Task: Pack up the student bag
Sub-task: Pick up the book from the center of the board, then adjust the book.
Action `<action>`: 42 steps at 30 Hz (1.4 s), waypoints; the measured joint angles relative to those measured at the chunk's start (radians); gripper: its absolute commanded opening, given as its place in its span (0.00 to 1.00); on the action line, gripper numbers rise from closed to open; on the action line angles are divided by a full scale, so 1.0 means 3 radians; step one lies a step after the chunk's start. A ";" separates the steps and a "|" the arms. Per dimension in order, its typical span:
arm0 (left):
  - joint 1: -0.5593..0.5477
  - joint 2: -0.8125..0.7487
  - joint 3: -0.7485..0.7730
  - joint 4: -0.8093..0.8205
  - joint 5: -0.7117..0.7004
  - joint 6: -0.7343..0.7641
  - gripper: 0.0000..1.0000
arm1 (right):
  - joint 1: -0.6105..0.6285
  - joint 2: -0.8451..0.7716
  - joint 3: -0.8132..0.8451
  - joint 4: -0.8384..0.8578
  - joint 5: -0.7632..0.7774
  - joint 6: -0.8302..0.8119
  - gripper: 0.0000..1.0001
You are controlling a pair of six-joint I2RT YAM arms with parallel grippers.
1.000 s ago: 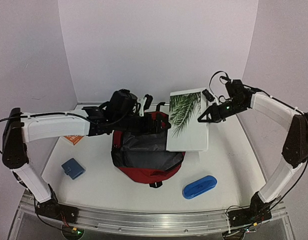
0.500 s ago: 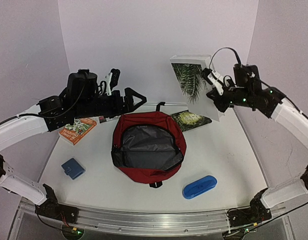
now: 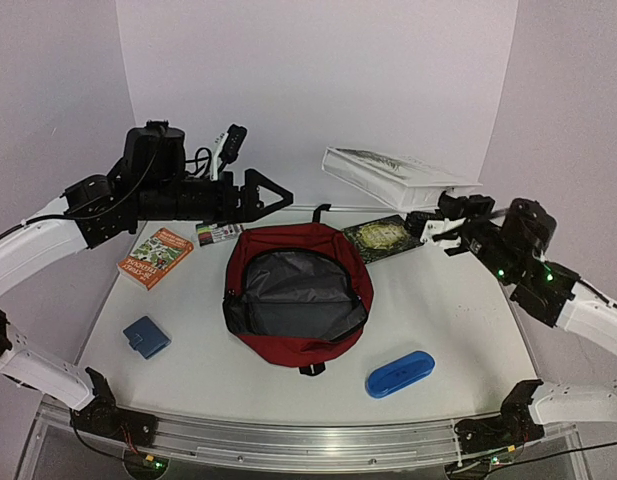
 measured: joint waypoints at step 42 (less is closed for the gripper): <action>0.0187 0.1229 0.0199 0.1209 0.2408 -0.0871 0.10 | 0.0078 -0.0340 -0.1473 0.2190 -0.1763 -0.1782 0.98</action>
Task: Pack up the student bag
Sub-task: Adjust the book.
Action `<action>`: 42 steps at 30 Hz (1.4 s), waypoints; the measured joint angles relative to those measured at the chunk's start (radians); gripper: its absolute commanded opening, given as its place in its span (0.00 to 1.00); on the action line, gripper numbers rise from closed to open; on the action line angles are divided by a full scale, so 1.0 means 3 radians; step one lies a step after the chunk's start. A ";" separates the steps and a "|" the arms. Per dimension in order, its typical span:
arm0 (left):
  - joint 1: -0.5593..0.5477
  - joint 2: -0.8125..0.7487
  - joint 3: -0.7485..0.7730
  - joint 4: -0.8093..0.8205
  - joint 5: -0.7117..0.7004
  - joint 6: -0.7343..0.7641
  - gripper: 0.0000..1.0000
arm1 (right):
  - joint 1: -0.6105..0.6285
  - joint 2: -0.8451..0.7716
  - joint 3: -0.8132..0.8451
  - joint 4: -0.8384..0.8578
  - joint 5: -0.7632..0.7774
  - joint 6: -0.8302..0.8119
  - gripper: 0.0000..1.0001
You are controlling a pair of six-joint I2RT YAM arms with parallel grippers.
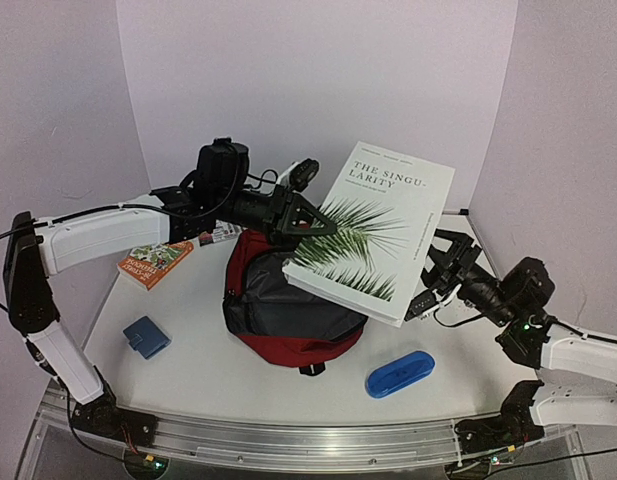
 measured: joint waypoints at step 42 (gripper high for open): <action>0.0576 -0.0142 -0.1442 0.3064 -0.1447 -0.1224 0.08 | -0.0879 0.1466 0.3395 -0.4139 -0.1658 0.8248 0.98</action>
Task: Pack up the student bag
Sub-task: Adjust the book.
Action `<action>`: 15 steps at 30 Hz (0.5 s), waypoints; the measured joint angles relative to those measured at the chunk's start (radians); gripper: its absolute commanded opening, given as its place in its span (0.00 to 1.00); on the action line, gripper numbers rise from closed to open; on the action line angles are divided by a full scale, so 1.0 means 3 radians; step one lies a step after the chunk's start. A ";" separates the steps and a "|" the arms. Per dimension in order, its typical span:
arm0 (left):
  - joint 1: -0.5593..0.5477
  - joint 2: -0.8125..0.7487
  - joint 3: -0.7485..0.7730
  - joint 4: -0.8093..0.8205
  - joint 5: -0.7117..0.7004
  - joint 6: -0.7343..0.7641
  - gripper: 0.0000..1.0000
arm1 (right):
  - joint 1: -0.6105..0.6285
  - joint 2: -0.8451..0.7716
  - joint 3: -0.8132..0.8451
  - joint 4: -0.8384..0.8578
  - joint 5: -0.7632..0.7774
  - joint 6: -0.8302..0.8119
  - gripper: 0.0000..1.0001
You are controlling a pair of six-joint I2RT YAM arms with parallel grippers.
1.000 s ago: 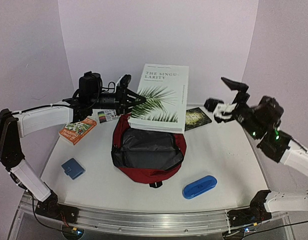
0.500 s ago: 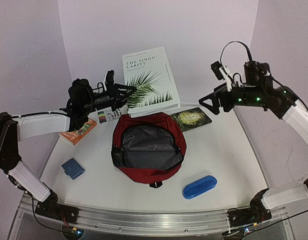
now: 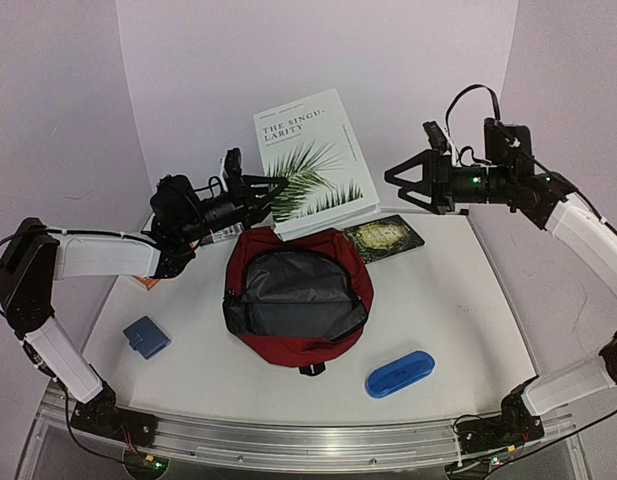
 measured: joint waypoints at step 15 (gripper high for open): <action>-0.0148 0.0337 0.0070 0.0149 0.0013 -0.0040 0.10 | 0.0071 0.0081 -0.0301 0.0543 0.0063 0.0325 0.98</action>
